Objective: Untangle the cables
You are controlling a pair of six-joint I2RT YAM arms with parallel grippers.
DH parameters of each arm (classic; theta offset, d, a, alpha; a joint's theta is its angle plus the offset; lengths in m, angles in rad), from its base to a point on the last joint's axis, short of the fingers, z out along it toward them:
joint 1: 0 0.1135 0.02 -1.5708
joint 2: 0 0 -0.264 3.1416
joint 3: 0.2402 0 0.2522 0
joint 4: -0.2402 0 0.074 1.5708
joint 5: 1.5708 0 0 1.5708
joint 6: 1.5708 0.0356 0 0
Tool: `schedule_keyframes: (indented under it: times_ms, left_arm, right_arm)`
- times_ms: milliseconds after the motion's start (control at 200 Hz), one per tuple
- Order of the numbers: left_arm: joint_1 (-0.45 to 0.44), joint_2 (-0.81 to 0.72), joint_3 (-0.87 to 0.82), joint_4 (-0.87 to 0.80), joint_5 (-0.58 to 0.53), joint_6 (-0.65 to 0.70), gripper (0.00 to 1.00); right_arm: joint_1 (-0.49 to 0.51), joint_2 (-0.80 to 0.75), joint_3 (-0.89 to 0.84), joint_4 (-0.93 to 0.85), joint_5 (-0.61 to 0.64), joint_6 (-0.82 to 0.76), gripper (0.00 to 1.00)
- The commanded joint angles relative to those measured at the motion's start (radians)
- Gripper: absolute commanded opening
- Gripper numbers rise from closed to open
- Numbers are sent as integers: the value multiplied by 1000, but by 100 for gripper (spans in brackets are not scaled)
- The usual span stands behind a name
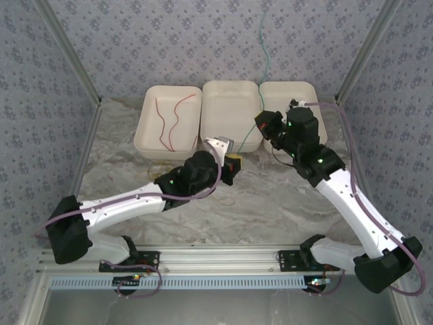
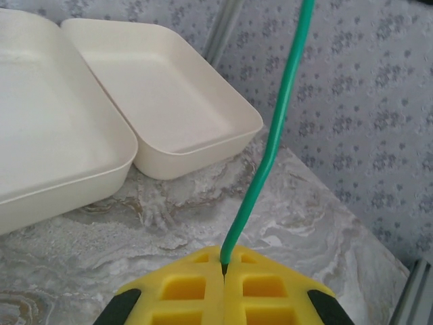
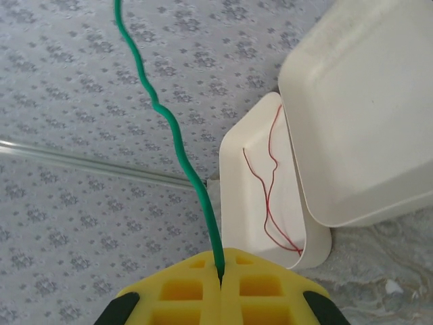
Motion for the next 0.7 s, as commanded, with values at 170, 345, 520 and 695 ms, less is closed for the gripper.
schedule_keyframes:
  times_ms: [170, 345, 520, 695]
  left_arm:
    - [-62, 173, 110, -316, 102, 136, 0]
    - [-65, 216, 136, -319, 128, 148, 0]
    - [-54, 166, 135, -318, 76, 99, 39]
    - [-42, -29, 42, -296, -55, -13, 69]
  right_arm:
    - [-58, 55, 130, 25, -49, -300, 0]
    - [-73, 108, 195, -35, -81, -382, 0]
    - [-80, 169, 240, -92, -77, -465, 0]
    - [-133, 209, 250, -133, -51, -563, 0]
